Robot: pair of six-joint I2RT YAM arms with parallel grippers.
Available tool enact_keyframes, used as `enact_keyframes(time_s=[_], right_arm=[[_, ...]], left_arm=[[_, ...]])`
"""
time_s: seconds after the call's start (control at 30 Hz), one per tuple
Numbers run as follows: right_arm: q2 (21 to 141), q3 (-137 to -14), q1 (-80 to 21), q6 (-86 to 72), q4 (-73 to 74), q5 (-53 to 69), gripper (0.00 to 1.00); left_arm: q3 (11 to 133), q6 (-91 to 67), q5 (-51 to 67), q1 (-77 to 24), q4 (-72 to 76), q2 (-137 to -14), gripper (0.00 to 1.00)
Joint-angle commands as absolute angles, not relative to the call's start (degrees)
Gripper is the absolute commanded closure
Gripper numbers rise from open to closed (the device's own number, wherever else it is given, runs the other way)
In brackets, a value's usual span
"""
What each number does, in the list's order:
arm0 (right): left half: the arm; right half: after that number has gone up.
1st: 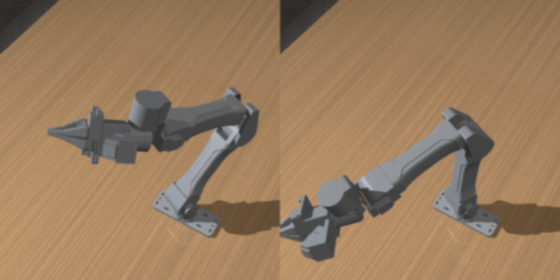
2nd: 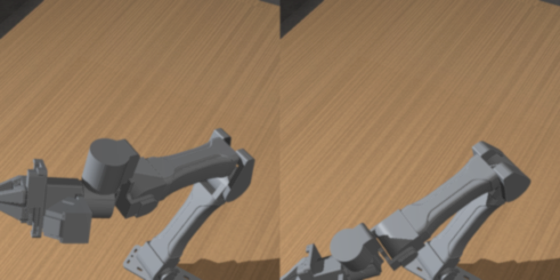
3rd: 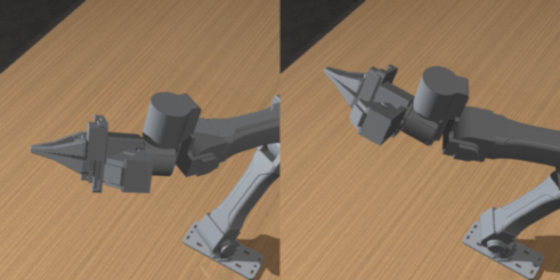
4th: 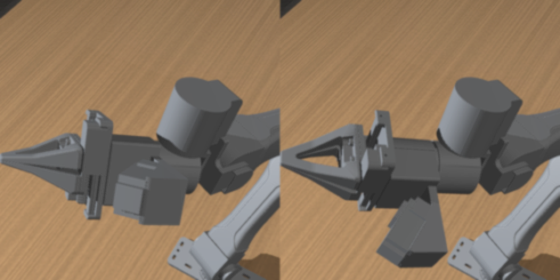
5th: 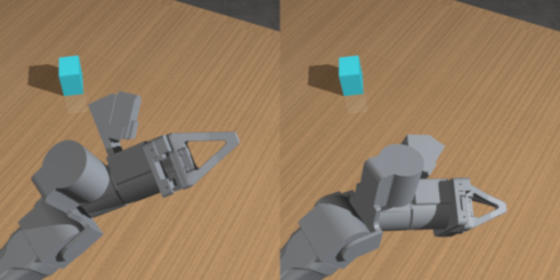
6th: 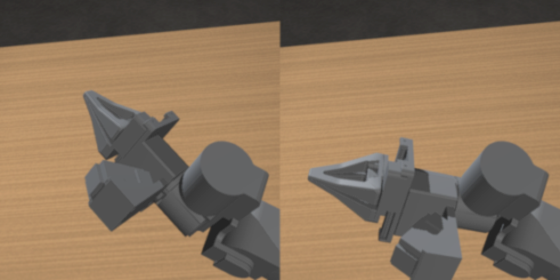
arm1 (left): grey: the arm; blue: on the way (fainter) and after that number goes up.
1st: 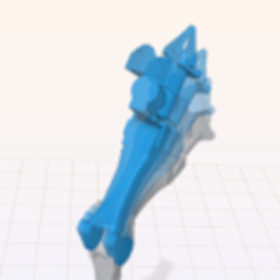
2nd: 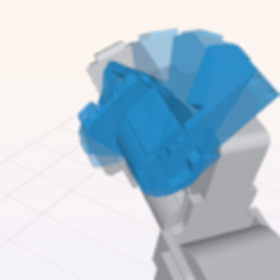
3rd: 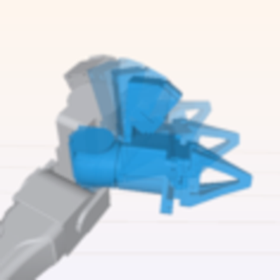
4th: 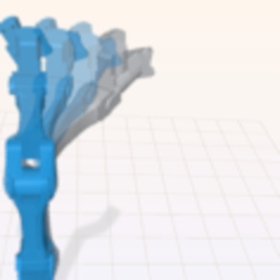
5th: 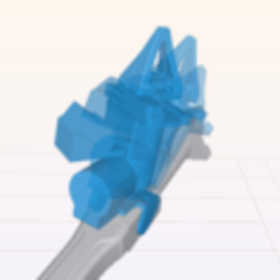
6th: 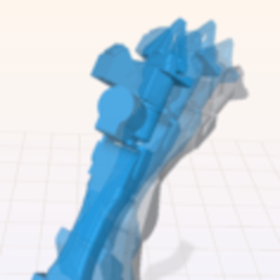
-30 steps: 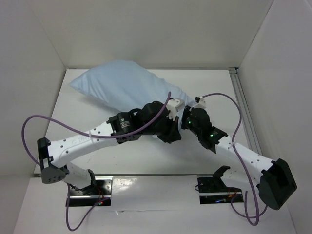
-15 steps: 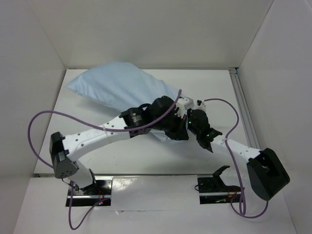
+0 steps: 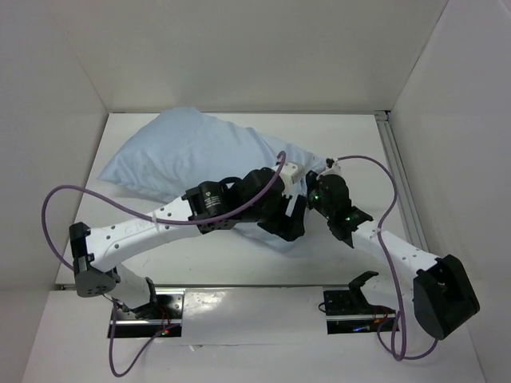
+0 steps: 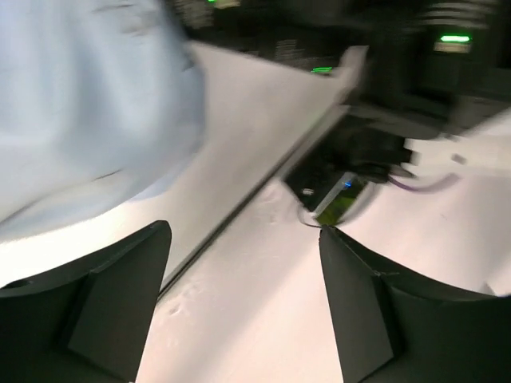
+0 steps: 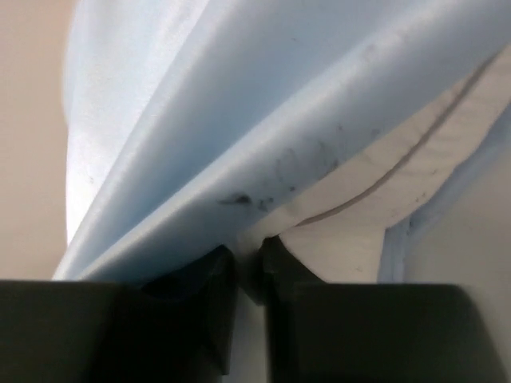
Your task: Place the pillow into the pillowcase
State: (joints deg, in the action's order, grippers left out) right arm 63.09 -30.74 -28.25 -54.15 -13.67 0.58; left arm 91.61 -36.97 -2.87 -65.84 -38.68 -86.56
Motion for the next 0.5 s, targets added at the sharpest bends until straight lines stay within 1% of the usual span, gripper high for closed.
enact_keyframes(time_s=[0.0,0.03,0.1,0.13,0.23,0.27,0.33,0.37,0.47], right_arm=[[63.72,-36.82,-28.21,-48.44,-5.3,2.46,0.63],[63.02,-36.83,-28.21,-47.73,-2.92,1.42,0.57],[60.22,-36.3,-28.21,-47.12,3.41,-2.8,0.38],[56.38,-34.65,-28.21,-47.11,6.12,-4.03,0.3],[49.78,-33.49,-27.51,-46.06,10.44,-6.58,0.24],[48.7,-32.96,-26.12,-45.53,13.85,-6.59,0.19],[47.38,-32.96,-25.05,-44.57,16.95,-6.59,0.14],[46.59,-32.96,-24.27,-43.69,20.1,-7.29,0.13],[44.49,-32.35,-23.64,-43.07,23.9,-8.52,0.13]], left_arm=[[91.5,-42.17,-18.68,-65.21,-49.03,-83.33,0.12],[90.1,-44.45,-20.2,-65.21,-49.74,-82.54,0.17],[87.9,-46.57,-22.93,-65.21,-50.27,-80.78,0.22],[85.45,-48.32,-22.94,-65.21,-50.27,-79.38,0.24],[80.97,-50.44,-23.55,-65.91,-50.27,-78.84,0.25],[80.34,-51.75,-23.55,-66.79,-50.27,-79.36,0.25],[79.28,-53.34,-24.08,-68.72,-50.27,-81.03,0.25],[78.58,-55.09,-24.08,-69.51,-50.27,-82.95,0.25],[79.18,-58.6,-25.31,-71.54,-50.27,-86.21,0.25]])
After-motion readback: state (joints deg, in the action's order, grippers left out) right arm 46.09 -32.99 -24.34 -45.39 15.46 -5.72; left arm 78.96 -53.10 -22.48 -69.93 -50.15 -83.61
